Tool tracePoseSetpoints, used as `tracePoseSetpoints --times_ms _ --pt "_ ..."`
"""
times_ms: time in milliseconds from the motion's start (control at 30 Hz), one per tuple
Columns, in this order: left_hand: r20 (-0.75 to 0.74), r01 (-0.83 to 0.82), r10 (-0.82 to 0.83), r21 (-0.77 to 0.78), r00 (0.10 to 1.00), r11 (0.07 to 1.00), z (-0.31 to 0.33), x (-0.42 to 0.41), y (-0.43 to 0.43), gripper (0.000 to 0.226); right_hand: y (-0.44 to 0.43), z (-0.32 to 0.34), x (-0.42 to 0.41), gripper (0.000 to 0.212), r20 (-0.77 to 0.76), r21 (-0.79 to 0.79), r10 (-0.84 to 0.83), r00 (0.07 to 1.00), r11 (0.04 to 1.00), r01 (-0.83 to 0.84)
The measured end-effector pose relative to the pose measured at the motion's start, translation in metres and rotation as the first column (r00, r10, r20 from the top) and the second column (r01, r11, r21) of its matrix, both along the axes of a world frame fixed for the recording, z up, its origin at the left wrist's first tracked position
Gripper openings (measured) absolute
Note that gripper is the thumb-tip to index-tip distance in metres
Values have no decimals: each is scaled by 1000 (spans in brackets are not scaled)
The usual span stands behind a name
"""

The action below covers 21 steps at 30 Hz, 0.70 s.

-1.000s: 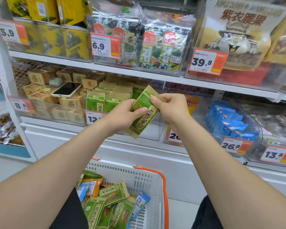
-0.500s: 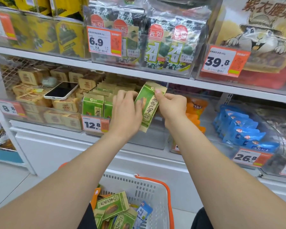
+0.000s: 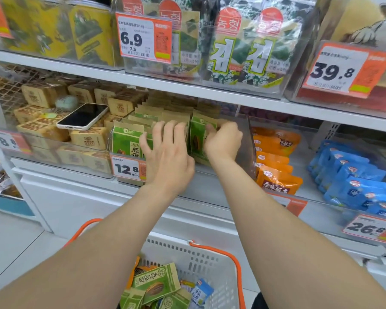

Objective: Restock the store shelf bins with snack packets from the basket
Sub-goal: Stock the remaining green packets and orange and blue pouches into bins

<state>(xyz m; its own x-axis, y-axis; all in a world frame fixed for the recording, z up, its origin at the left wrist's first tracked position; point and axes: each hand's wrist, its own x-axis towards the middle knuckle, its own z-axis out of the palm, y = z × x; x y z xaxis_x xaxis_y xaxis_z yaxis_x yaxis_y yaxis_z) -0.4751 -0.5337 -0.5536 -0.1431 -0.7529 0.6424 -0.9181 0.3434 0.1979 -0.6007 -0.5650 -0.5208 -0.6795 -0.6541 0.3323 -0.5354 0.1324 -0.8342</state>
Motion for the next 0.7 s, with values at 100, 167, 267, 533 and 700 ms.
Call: tracePoseSetpoints --times_ms 100,167,267,533,700 --pt "8 -3 4 -35 1000 999 -2 0 -2 69 -12 -1 4 28 13 64 14 1000 998 -15" --pt "11 -3 3 -35 1000 999 -3 0 -3 68 -16 -3 6 35 20 137 -1 1000 991 -2" --pt "7 1 0 -27 1000 1000 -3 -1 -5 68 -15 -4 4 46 67 245 -27 997 970 10" --pt "-37 45 -46 -41 998 998 -3 3 -4 68 -10 -2 0 41 195 347 29 980 933 -97" --pt "-89 76 -80 -55 993 996 2 6 -1 72 6 6 2 33 189 424 133 973 883 -203"
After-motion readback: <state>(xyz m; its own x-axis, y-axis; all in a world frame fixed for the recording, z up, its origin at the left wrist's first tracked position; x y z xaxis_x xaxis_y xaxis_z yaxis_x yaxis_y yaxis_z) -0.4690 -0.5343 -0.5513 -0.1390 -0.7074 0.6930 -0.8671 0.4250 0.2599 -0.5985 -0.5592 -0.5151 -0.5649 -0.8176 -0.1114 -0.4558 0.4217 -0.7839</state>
